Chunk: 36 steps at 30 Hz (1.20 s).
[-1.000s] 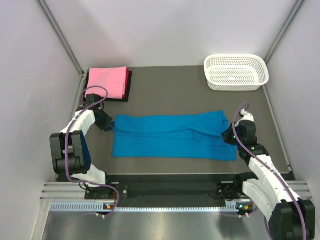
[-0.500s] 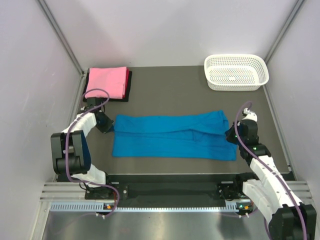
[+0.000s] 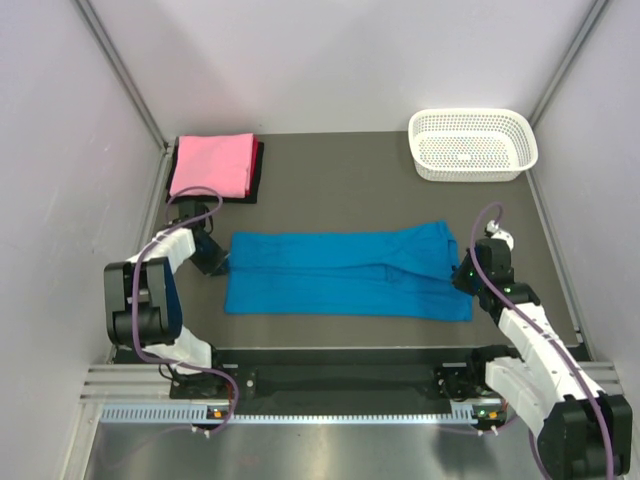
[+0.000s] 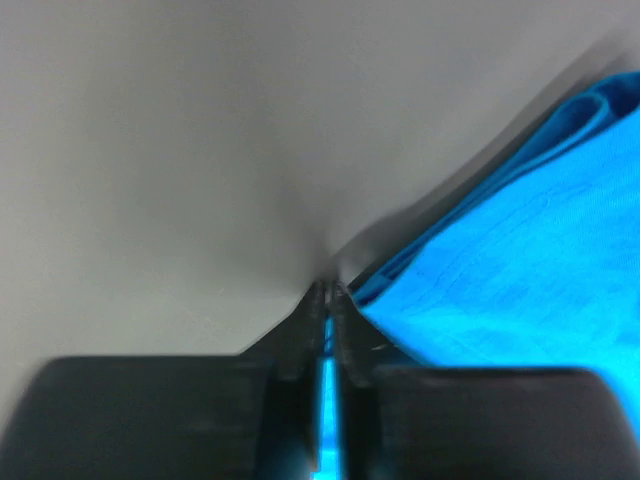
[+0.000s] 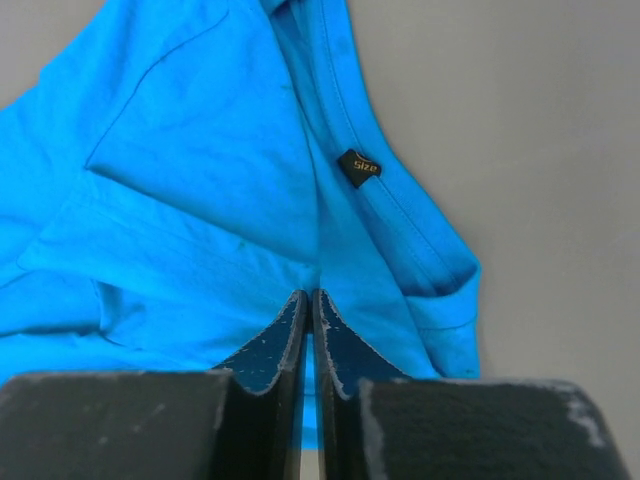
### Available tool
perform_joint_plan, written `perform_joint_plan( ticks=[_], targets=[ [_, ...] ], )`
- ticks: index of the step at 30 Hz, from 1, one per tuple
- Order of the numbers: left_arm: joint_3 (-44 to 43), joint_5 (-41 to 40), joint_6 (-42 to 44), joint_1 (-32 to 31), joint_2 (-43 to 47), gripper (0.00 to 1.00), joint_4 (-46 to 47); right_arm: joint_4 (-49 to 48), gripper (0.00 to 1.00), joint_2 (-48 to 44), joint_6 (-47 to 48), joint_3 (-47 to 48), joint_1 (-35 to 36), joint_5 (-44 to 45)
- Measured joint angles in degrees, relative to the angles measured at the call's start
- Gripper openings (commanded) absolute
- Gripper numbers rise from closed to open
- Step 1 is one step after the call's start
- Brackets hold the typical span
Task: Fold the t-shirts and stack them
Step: Fold the tshirt
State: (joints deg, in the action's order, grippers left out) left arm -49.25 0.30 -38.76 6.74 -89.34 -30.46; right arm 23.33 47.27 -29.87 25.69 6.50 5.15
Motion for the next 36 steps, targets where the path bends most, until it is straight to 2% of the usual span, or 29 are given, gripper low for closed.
perform_joint_plan(
  ticks=[2, 4, 9, 13, 17, 23, 29, 33, 36],
  targets=[
    [-1.57, -0.87, 0.44, 0.0, -0.55, 0.27, -1.38, 0.24, 0.14, 0.0, -0.39, 0.0, 0.0, -0.15],
    [-3.91, -1.79, 0.85, 0.0, -0.59, 0.31, -3.13, 0.96, 0.15, 0.09, -0.46, 0.13, 0.0, -0.07],
    [-11.91, -0.81, 2.99, -0.2, -0.52, 0.31, -3.87, 4.57, 0.25, 2.51, -0.76, 4.44, 0.0, -0.24],
    [-13.31, 4.76, 4.68, -1.18, -0.92, 0.3, -0.83, 4.48, 0.23, 5.81, -0.83, 8.72, 0.02, -2.43],
    [-13.4, 9.49, 6.14, -2.32, -5.42, 0.29, 1.68, 1.66, 0.22, 9.22, -1.66, 9.29, 0.33, -6.29],
    [-15.04, 11.02, 7.04, -2.6, -14.16, 0.26, 1.86, -3.69, 0.21, 15.41, -2.75, 8.28, 0.61, -8.7],
    [-19.63, 3.3, 6.23, -3.1, -16.7, 0.24, 0.96, -6.38, 0.19, 23.28, -3.41, 4.85, 0.61, -6.29],
    [-19.43, -1.95, 4.79, -2.97, -16.65, 0.24, 1.2, -8.41, 0.18, 23.37, -4.87, 3.87, 0.57, -4.09],
    [-18.97, -4.72, 3.74, -3.02, -16.2, 0.24, 1.38, -8.61, 0.21, 22.05, -5.25, 3.13, 0.61, -2.67]
  ],
)
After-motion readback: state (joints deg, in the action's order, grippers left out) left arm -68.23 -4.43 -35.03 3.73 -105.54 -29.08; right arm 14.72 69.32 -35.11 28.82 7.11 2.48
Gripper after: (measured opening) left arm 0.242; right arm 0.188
